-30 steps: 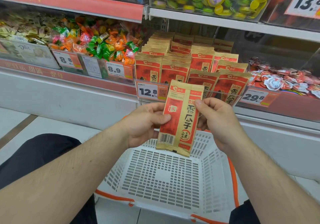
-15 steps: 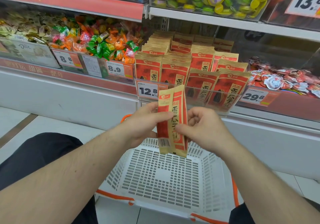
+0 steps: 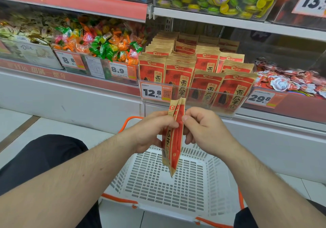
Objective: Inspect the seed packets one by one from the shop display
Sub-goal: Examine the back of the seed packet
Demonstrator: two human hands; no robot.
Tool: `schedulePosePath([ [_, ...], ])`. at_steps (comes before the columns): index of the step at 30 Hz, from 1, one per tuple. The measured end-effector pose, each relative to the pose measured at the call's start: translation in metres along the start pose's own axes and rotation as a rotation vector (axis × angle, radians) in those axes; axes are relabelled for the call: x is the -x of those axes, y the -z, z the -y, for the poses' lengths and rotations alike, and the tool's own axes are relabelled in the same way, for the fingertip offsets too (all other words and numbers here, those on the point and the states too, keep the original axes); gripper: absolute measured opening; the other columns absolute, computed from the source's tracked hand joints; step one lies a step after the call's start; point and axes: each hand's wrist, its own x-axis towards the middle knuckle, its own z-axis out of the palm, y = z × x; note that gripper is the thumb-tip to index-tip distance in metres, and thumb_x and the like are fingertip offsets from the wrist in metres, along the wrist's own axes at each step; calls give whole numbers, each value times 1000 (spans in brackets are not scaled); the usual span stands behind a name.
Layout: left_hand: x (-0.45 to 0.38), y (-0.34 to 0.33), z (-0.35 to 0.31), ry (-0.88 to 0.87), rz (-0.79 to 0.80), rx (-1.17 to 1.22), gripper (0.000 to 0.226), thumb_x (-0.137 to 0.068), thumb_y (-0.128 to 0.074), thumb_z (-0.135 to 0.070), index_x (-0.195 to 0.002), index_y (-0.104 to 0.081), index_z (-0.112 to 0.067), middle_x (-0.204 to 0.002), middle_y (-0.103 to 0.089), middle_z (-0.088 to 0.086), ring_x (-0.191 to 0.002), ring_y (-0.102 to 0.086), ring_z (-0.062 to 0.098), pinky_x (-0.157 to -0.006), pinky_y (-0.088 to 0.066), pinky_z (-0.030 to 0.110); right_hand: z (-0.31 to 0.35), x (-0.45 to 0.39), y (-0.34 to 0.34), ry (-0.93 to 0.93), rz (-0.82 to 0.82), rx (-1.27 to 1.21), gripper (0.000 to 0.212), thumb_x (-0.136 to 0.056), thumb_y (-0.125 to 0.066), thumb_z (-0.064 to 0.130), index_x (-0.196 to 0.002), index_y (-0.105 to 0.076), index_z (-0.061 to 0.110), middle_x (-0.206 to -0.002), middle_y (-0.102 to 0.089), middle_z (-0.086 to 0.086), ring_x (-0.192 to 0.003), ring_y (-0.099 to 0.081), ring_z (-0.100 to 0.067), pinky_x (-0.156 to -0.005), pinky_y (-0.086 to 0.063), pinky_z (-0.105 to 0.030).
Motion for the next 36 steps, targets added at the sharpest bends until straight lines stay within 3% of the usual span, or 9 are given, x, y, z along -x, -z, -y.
schedulePosePath([
  [5,-2,-4,4,36,23,40,37,-64,-52,-31,-91,-63,-9,-85,-61,12,-85,-53,25,-68,-49,39,2,-1,-1,-87,47,-244,29,-101,-44,7,-75,-56,7,-54,-61,-5,-45,-59,-18,-47,-44,-30],
  [11,-3,-4,5,58,14,69,36,-66,-52,-32,-91,-64,-9,-86,-61,10,-85,-55,25,-69,-50,41,1,0,0,-76,55,-295,29,-102,-45,8,-75,-57,7,-55,-61,-5,-46,-58,-18,-47,-44,-29],
  [14,-4,-4,3,62,-33,93,27,-71,-54,-32,-84,-64,-11,-88,-61,10,-86,-55,26,-74,-49,45,2,1,3,-60,53,-254,23,-99,-54,14,-77,-60,7,-58,-62,-3,-49,-60,-18,-49,-46,-28],
  [17,-5,-1,1,67,-104,164,24,-86,-51,-27,-91,-61,-6,-97,-57,12,-87,-54,27,-77,-47,48,2,5,11,-66,184,-96,25,-92,-66,20,-75,-61,2,-59,-62,-7,-48,-59,-17,-48,-46,-26],
  [23,-5,2,-2,57,-163,213,37,-65,-56,-36,-91,-61,-10,-101,-55,13,-95,-54,30,-91,-48,59,4,8,11,-101,419,115,24,-89,-70,20,-71,-65,6,-60,-65,-4,-54,-64,-19,-52,-49,-30],
  [25,-5,2,-1,56,-180,196,37,-65,-55,-36,-92,-61,-11,-96,-56,11,-92,-55,29,-88,-49,57,3,8,11,-101,448,122,23,-92,-66,16,-73,-65,3,-64,-68,-8,-56,-65,-20,-57,-51,-35],
  [29,-5,1,1,34,-192,180,18,-80,-56,-31,-85,-62,-14,-92,-57,7,-83,-56,24,-76,-51,49,1,8,11,-102,472,134,23,-95,-61,10,-76,-62,-3,-66,-69,-6,-55,-65,-18,-53,-48,-26],
  [32,-6,1,1,41,-211,184,18,-93,-48,-23,-85,-61,-14,-89,-56,6,-80,-56,22,-75,-50,47,-1,7,11,-102,475,123,23,-95,-60,10,-76,-62,-2,-63,-68,-1,-54,-65,-17,-52,-48,-24],
  [36,-3,0,-2,31,-209,201,15,-90,-51,-23,-86,-61,-13,-94,-59,9,-88,-57,27,-79,-51,50,-2,7,12,-79,472,93,19,-93,-65,13,-75,-65,6,-65,-68,-4,-57,-66,-18,-56,-51,-30],
])
